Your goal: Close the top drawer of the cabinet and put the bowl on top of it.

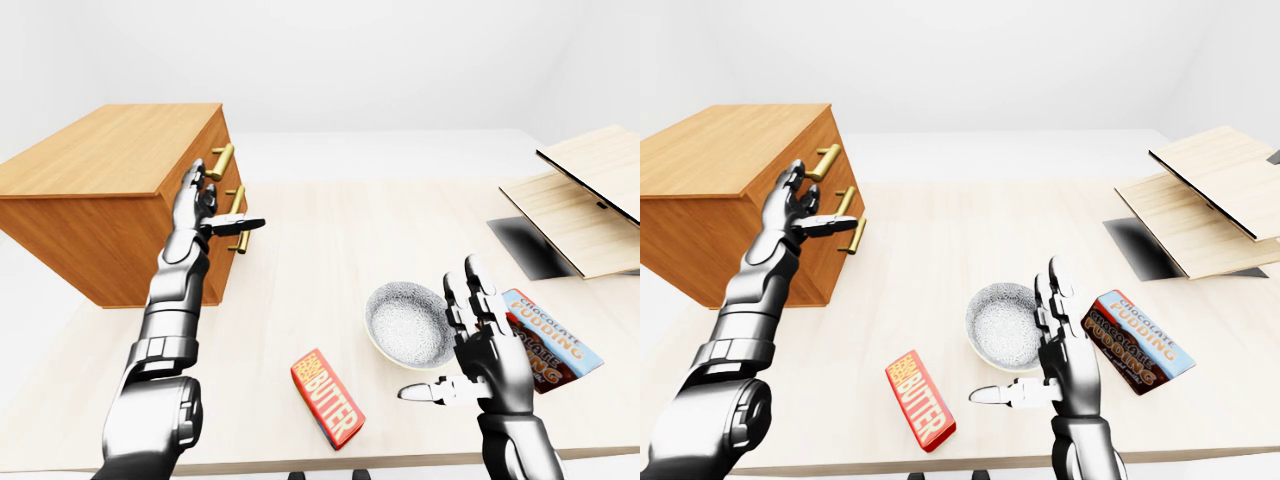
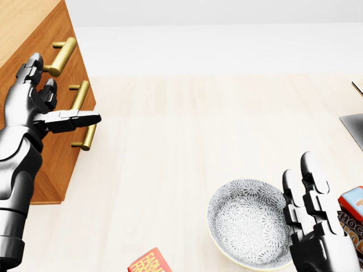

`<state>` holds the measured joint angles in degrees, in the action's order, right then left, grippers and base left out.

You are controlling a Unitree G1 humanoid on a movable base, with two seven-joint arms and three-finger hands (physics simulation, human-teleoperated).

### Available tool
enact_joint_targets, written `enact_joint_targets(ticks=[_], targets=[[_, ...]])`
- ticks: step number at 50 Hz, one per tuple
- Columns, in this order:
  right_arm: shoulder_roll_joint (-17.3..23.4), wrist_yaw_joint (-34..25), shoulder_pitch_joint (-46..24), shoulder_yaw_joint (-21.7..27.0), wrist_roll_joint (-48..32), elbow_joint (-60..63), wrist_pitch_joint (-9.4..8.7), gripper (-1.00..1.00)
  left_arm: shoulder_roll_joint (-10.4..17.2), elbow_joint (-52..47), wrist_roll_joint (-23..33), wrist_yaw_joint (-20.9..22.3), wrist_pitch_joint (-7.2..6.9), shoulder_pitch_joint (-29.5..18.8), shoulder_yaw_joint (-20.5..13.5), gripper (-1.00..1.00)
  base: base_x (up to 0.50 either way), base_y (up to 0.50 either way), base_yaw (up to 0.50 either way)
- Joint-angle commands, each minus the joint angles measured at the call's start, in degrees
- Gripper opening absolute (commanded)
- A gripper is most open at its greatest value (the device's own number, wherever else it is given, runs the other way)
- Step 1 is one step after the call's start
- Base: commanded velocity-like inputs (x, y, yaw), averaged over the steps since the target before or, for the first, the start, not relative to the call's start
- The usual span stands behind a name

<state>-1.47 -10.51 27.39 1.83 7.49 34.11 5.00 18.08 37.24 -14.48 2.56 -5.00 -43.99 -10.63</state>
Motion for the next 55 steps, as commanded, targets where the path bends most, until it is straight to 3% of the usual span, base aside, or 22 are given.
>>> enact_joint_targets(ticks=[1, 20, 30, 38, 45, 55], targets=[[0.07, 0.15, 0.02, -0.14, -0.08, -0.07, 0.0, 1.0, 2.38, 0.91, -2.96, -1.69, 0.0, 2.75, -2.49, 1.0, 0.0, 0.0, 0.0], [0.06, 0.13, 0.05, -0.1, -0.04, -0.32, 0.0, 1.0, 4.46, -0.58, -7.04, -1.66, 0.0, 4.63, -3.92, 1.0, 0.0, 0.0, 0.0], [0.07, 0.07, -0.02, 0.26, 0.33, 0.01, 0.0, 1.0, 2.19, -13.54, -7.08, -3.01, 0.0, 11.26, -3.87, 1.0, 0.0, 0.0, 0.0], [-0.15, -0.24, 0.02, 0.45, 0.41, 0.22, 0.0, 1.0, -0.44, -32.68, -7.27, -4.53, 0.0, 20.91, -4.99, 1.0, 0.0, 0.0, 0.0], [-0.22, -0.24, -0.09, 0.39, 0.25, 0.02, 0.0, 1.0, -2.94, -45.35, -6.22, -4.48, 0.0, 26.48, -5.53, 1.0, 0.0, 0.0, 0.0], [-0.28, -0.45, -0.07, 0.76, 0.6, 0.24, 0.0, 1.0, -8.34, -59.16, -1.08, -2.09, 0.0, 34.23, -2.66, 1.0, 0.0, 0.0, 0.0]])
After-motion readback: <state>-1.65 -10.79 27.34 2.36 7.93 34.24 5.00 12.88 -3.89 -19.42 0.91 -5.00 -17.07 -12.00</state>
